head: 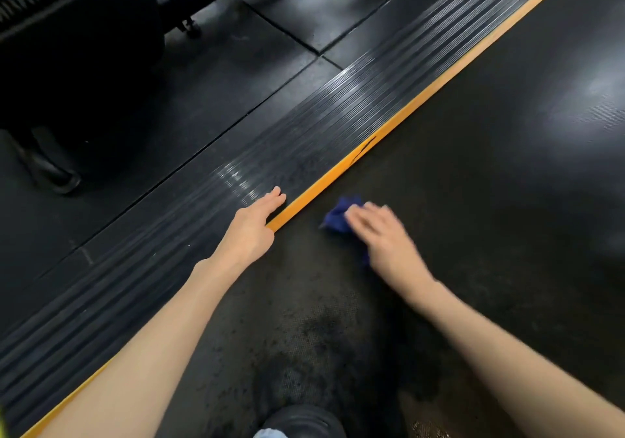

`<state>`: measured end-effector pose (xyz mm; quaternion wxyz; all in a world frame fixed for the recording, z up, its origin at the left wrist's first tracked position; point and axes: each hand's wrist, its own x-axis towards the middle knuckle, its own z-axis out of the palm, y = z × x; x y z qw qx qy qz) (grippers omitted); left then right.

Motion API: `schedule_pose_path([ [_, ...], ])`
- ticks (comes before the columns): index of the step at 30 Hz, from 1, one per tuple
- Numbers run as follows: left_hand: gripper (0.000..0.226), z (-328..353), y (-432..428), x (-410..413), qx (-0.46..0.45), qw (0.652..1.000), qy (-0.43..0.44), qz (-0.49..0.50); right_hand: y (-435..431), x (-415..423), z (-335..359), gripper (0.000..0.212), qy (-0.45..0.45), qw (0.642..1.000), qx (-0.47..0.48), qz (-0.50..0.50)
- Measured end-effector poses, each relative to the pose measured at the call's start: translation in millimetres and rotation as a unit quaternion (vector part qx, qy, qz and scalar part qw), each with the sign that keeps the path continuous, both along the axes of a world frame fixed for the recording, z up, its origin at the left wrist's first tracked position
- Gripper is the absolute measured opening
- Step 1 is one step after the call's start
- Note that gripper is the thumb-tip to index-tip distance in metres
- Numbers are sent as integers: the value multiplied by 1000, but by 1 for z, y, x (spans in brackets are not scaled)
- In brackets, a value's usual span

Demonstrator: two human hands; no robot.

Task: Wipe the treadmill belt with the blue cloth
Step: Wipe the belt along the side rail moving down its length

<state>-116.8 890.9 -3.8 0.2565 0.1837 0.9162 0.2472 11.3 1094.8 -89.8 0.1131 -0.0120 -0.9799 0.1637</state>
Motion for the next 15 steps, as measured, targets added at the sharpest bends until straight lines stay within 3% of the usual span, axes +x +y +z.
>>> schedule_pose_path([
  [3, 84, 0, 2, 5, -38, 998, -5, -42, 54, -4, 3, 65, -32, 969, -57, -239],
  [5, 87, 0, 3, 7, -53, 997, 1, -58, 37, -14, 11, 67, -39, 937, -99, -333],
  [7, 85, -1, 4, 6, -52, 997, 3, -56, -15, -14, 14, 71, -32, 961, -101, -255],
  [9, 83, -2, 4, 5, -43, 998, 12, -49, -87, 1, 10, 72, -45, 992, -86, -84],
  [12, 82, -3, 6, 7, -45, 998, 25, -34, -142, 32, 10, 68, -62, 987, -47, 142],
  [13, 82, -4, 6, 8, -42, 998, 28, -30, -131, 33, 7, 63, -54, 982, -37, 179],
  [15, 82, -4, 5, 9, -29, 999, 21, -17, -86, 32, 5, 55, -36, 988, -37, 144],
])
